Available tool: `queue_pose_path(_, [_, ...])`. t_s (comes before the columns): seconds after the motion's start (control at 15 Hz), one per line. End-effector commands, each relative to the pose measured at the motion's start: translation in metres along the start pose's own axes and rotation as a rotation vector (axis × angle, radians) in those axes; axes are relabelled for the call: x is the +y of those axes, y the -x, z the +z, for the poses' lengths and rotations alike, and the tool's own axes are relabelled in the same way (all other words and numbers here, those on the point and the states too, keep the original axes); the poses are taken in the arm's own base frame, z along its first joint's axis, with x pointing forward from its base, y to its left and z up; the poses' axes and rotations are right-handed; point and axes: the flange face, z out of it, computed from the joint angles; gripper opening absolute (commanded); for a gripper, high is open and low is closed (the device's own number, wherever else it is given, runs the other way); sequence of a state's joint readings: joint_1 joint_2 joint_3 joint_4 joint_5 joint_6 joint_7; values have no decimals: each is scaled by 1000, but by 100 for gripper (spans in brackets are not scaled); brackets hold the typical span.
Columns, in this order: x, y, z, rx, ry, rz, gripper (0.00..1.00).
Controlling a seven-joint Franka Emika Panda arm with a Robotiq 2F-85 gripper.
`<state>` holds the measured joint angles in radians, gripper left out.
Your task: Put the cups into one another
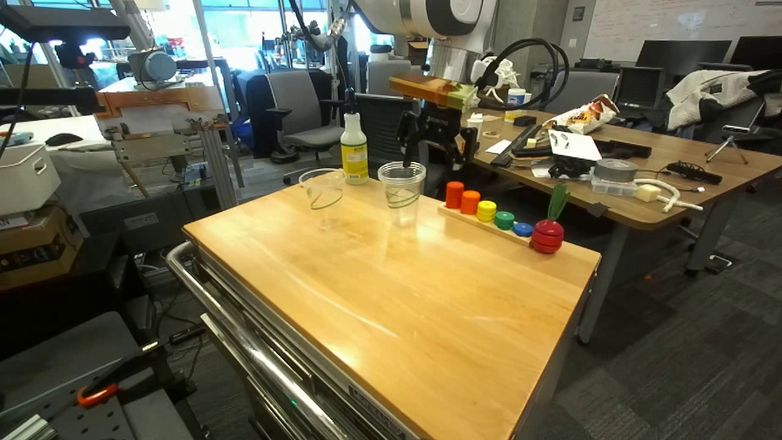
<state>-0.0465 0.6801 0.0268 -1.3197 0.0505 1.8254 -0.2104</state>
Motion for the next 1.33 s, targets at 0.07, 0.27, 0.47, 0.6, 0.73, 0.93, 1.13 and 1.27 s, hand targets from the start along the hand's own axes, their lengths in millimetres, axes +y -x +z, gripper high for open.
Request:
queue_pose_path(0.07, [0, 4, 7, -2, 32, -9, 74])
queue_pose_path(0.27, [2, 6, 12, -19, 24, -6, 49])
queue_pose_path(0.47, [2, 7, 16, -28, 23, -2, 26])
queue_pose_path(0.6, [3, 9, 18, -38, 17, 0, 11])
queue_pose_path(0.73, [3, 10, 20, -47, 8, 1, 8])
queue_pose_path(0.93, [2, 12, 14, -42, 8, 1, 9])
queue_pose_path(1.13, [9, 18, 5, -70, 34, 45, 10])
queue_pose_path(1.27, [14, 28, -7, -111, 50, 77, 10])
